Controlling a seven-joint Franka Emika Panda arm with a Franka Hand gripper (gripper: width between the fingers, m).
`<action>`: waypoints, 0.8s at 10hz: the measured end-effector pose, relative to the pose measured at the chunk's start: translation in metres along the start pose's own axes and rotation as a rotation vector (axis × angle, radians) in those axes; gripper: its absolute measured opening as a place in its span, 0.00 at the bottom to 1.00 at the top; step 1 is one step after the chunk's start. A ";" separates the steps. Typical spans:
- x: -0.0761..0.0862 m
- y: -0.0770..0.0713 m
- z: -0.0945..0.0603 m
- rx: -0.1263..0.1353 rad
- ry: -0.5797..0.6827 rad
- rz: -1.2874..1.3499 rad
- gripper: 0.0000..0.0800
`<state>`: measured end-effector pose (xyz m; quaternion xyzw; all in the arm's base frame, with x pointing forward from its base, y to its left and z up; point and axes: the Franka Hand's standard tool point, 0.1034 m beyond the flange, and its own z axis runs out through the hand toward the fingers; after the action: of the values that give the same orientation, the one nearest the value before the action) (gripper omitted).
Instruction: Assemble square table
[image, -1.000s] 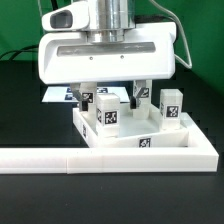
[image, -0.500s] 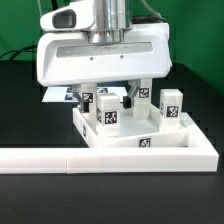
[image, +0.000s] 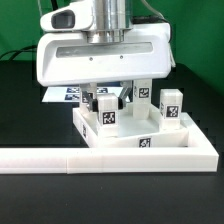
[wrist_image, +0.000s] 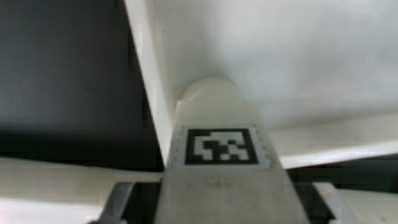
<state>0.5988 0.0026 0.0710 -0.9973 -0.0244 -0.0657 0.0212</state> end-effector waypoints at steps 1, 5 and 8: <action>0.000 0.001 0.000 0.002 0.002 0.115 0.36; -0.001 0.000 0.001 0.002 0.012 0.581 0.36; -0.003 -0.003 0.001 -0.012 0.007 0.991 0.36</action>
Offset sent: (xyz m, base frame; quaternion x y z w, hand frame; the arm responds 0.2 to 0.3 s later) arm -0.0116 0.0047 -0.0021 0.0187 -0.0066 0.2943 0.9555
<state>0.5962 0.0060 0.0696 -0.8888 0.4534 -0.0510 0.0440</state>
